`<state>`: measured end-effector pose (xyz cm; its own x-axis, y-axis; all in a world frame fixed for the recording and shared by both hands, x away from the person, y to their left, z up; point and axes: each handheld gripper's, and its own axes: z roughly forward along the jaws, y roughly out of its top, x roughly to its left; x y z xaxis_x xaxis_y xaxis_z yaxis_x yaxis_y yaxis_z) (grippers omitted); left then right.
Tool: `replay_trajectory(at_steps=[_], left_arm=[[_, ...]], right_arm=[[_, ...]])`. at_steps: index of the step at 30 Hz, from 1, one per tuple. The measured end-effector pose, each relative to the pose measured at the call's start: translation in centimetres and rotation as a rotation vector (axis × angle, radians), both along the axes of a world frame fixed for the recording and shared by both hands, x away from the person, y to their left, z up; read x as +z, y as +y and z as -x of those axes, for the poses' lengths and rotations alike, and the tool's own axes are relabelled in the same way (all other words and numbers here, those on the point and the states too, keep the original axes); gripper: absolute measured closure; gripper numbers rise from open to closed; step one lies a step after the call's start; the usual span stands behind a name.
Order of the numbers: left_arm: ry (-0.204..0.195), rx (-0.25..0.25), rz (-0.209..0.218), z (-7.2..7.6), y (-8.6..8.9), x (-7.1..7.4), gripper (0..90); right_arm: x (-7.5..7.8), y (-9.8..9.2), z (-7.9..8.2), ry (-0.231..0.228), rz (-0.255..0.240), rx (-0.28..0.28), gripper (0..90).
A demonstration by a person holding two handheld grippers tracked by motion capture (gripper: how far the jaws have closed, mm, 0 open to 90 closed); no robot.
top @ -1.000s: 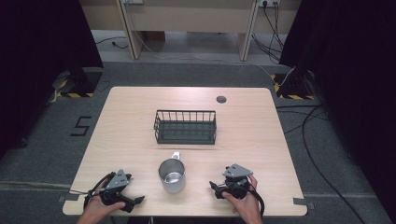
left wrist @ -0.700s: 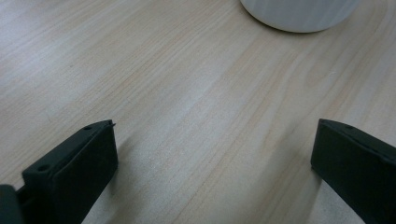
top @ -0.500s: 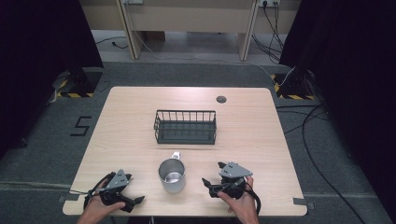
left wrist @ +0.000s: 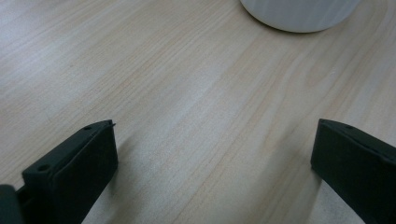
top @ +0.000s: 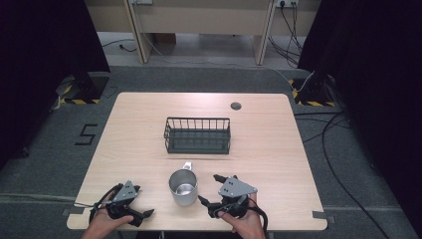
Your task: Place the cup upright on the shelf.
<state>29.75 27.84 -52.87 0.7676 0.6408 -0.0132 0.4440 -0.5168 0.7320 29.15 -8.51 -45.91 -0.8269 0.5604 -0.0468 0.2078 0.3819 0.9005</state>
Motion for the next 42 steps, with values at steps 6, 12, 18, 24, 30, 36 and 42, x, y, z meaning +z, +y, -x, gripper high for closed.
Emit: replay_trajectory(at_steps=[6,12,18,24,30,36,42], left_arm=[[0.000,-0.002,-0.002,0.0,0.0,0.0,0.0],[0.000,-0.002,-0.001,0.0,0.0,0.0,0.0],[-0.001,-0.001,-0.001,0.0,0.0,0.0,0.0],[-0.001,-0.002,-0.002,0.0,0.0,0.0,0.0],[-0.002,-0.001,-0.002,0.0,0.0,0.0,0.0],[-0.001,-0.001,-0.001,0.0,0.0,0.0,0.0],[-0.001,0.001,0.002,0.0,0.0,0.0,0.0]], right_arm=[[0.9,1.7,1.0,-0.039,-0.012,0.091,34.5],[1.1,2.8,1.0,-0.048,-0.011,0.152,42.0],[0.5,4.2,0.7,-0.065,0.008,0.212,54.3],[0.0,5.8,0.2,-0.085,0.050,0.266,66.5],[-0.2,6.8,-0.4,-0.110,0.079,0.278,80.7],[-0.2,8.9,-0.6,-0.110,0.093,0.272,82.3],[0.0,10.4,-1.3,-0.072,0.093,0.217,81.6]])
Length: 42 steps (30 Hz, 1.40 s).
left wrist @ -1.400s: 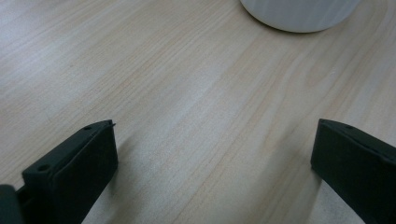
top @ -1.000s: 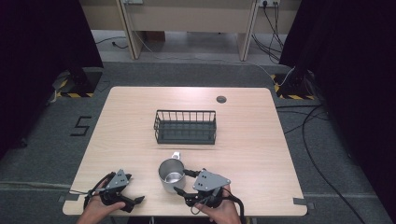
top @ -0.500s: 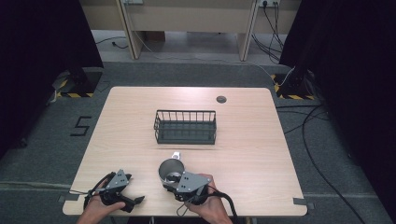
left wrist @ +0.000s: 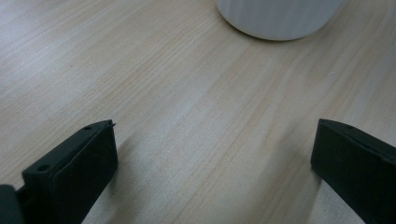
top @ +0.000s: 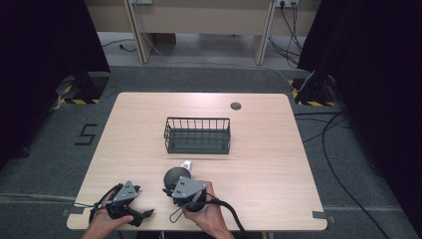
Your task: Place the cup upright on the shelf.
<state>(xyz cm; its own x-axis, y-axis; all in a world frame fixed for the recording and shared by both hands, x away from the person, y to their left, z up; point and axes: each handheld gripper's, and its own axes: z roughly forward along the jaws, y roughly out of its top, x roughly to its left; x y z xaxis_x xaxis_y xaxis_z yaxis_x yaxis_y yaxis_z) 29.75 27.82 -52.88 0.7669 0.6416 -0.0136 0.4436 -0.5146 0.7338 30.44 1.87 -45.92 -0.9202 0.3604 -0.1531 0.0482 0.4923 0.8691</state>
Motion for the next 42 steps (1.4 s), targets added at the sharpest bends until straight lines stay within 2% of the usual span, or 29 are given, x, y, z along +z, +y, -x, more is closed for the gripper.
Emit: replay_trajectory(at_steps=[1,2,3,4,6,9,10,11,14,17,18,19,21,22,24,29,33,36,37,40,42], left_arm=[[0.001,-0.001,0.000,0.0,0.0,0.0,0.0],[0.001,-0.001,0.000,0.0,0.0,0.0,0.0],[0.001,-0.001,0.000,0.0,0.0,0.0,0.0],[0.001,-0.003,-0.003,0.0,0.0,0.0,0.0],[0.001,-0.004,-0.004,0.0,0.0,0.0,0.0],[0.000,-0.003,-0.003,0.0,0.0,0.0,0.0],[0.000,-0.003,-0.004,0.0,0.0,0.0,0.0],[0.001,-0.004,-0.004,0.0,0.0,0.0,0.0],[0.000,-0.004,-0.004,0.0,0.0,0.0,0.0],[0.002,-0.003,-0.003,0.0,0.0,0.0,0.0],[0.001,-0.002,-0.003,0.0,0.0,0.0,0.0],[0.001,-0.002,-0.003,0.0,0.0,0.0,0.0],[0.001,-0.002,-0.003,0.0,0.0,0.0,0.0],[0.001,-0.002,-0.003,0.0,0.0,0.0,0.0],[0.003,-0.004,-0.005,0.0,0.0,0.0,0.0],[0.000,-0.005,-0.006,0.0,0.0,0.0,0.0],[0.001,-0.005,-0.006,0.0,0.0,0.0,0.0],[0.001,-0.006,-0.007,0.0,0.0,0.0,0.0],[0.001,-0.006,-0.007,0.0,0.0,0.0,0.0],[0.001,-0.005,-0.007,0.0,0.0,0.0,0.0],[0.002,-0.006,-0.007,0.0,0.0,0.0,0.0]], right_arm=[[0.0,0.3,-0.3,0.032,-0.013,-0.042,71.9],[0.0,0.4,-0.4,0.042,-0.014,-0.055,67.0],[0.0,0.4,-0.4,0.042,-0.014,-0.055,67.0],[0.0,0.6,-0.6,0.063,-0.021,-0.048,59.6],[0.2,0.4,-0.4,0.074,-0.038,-0.028,53.2],[0.5,-0.1,-0.3,0.069,-0.032,-0.012,48.6],[0.7,-1.0,-0.4,0.063,-0.032,-0.015,46.1],[0.7,-1.0,-0.4,0.063,-0.032,-0.015,46.1],[0.7,-2.6,-0.5,0.067,-0.048,0.012,47.3],[0.6,-3.2,-0.5,0.060,-0.049,0.040,53.0],[0.4,-3.4,-0.3,0.052,-0.042,0.066,59.2],[0.4,-3.4,-0.3,0.052,-0.042,0.066,59.2],[0.2,-3.3,-0.1,0.009,-0.012,0.081,68.8],[0.2,-3.3,-0.1,0.009,-0.012,0.081,68.8],[0.4,-3.1,-0.4,0.004,-0.001,0.089,77.4],[0.3,-2.3,-0.5,0.000,0.012,0.102,80.2],[0.3,-1.7,-0.8,0.010,0.012,0.065,82.9],[0.3,-0.9,-1.1,0.028,0.011,0.011,83.6],[0.3,-0.9,-1.1,0.028,0.011,0.011,83.6],[0.1,-0.5,-1.6,0.067,-0.020,-0.028,75.9],[0.2,-0.8,-1.8,0.064,-0.036,-0.023,72.4]])
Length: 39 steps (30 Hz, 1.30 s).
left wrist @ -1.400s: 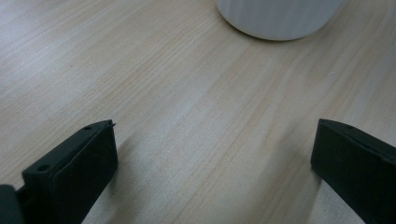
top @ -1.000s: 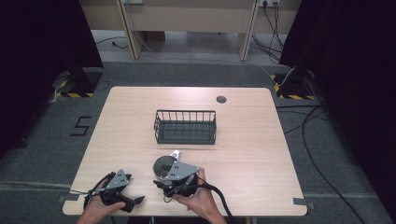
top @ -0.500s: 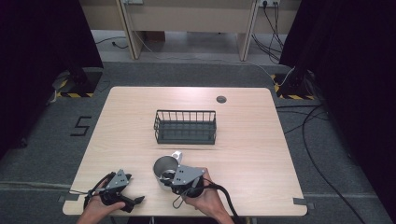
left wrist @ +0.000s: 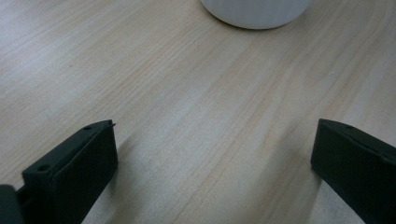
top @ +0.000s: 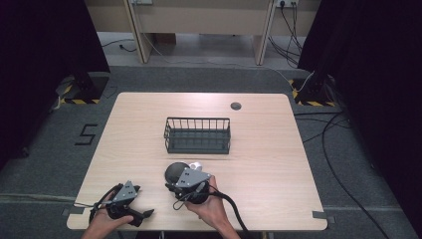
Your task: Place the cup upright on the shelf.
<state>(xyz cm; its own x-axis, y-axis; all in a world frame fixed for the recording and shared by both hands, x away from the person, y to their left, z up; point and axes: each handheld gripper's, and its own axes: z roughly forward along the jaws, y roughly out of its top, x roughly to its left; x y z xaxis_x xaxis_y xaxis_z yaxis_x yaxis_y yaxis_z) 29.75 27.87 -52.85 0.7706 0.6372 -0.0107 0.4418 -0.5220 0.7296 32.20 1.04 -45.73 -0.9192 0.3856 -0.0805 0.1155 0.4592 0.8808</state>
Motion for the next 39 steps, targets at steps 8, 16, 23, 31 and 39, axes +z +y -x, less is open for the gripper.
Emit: replay_trajectory(at_steps=[8,16,23,31,39], left_arm=[[0.001,0.000,0.000,0.0,0.0,0.0,0.0],[0.000,0.000,0.001,0.0,0.0,0.0,0.0],[0.000,0.000,0.000,0.0,0.0,0.0,0.0],[0.000,0.000,-0.001,0.0,0.0,0.0,0.0],[0.000,0.000,0.000,0.0,0.0,0.0,0.0]], right_arm=[[0.5,-2.1,-0.2,-0.008,-0.019,0.029,62.6],[-0.4,-1.7,-0.2,-0.032,0.007,0.063,73.5],[-0.3,-1.3,-0.8,-0.028,0.010,0.050,78.1],[-0.4,-1.3,-1.3,-0.029,0.007,0.025,81.2],[-0.3,-1.1,-1.3,-0.025,0.006,0.007,81.9]])
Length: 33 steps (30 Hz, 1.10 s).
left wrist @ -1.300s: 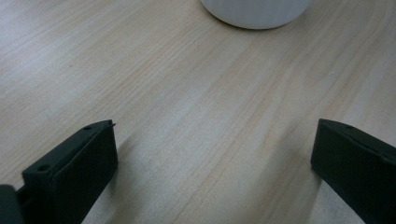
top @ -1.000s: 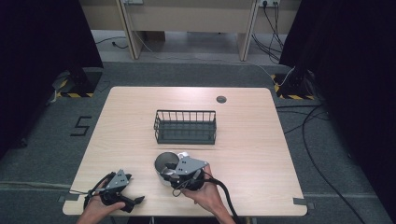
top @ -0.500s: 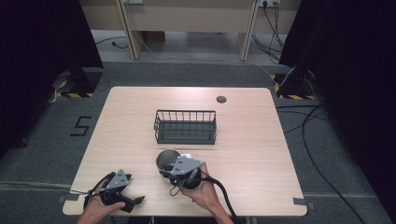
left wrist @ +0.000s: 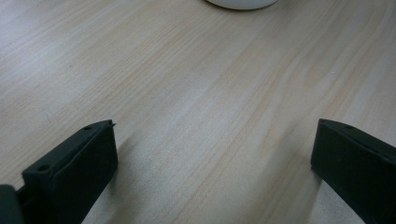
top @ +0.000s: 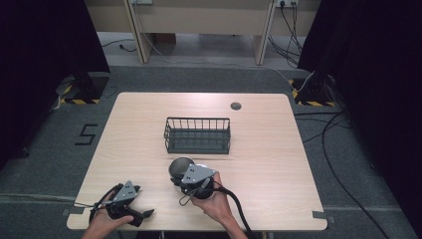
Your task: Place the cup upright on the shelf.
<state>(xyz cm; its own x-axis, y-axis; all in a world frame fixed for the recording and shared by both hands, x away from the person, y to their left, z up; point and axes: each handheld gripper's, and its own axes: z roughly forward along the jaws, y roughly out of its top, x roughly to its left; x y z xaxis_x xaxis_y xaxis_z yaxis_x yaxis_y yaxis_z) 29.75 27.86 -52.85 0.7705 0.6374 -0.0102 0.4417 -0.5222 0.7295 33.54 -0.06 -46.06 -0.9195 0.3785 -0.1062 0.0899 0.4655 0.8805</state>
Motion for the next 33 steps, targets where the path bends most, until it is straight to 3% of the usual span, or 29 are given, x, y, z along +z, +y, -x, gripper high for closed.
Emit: replay_trajectory(at_steps=[3,5,9,12,15,26,33], left_arm=[[0.000,0.000,0.001,0.0,0.0,0.0,0.0],[0.001,0.000,0.000,0.0,0.0,0.0,0.0],[0.000,0.000,0.001,0.0,0.0,0.0,0.0],[0.000,0.000,0.001,0.0,0.0,0.0,0.0],[-0.001,0.000,0.000,0.0,0.0,0.0,0.0],[0.001,-0.001,0.001,0.0,0.0,0.0,0.0],[0.001,0.000,0.001,0.0,0.0,0.0,0.0]], right_arm=[[0.0,-0.1,0.0,0.009,-0.013,-0.011,75.3],[0.1,-0.2,0.1,0.033,-0.037,-0.004,61.9],[0.8,-0.6,0.4,0.015,-0.113,-0.013,41.2],[1.1,-1.2,0.4,-0.012,-0.142,-0.072,27.8],[1.1,-1.8,0.2,0.005,-0.167,-0.130,14.3],[-0.3,-2.5,-0.4,0.015,-0.170,-0.218,15.2],[-0.8,-2.6,-0.4,0.022,-0.165,-0.196,11.4]])
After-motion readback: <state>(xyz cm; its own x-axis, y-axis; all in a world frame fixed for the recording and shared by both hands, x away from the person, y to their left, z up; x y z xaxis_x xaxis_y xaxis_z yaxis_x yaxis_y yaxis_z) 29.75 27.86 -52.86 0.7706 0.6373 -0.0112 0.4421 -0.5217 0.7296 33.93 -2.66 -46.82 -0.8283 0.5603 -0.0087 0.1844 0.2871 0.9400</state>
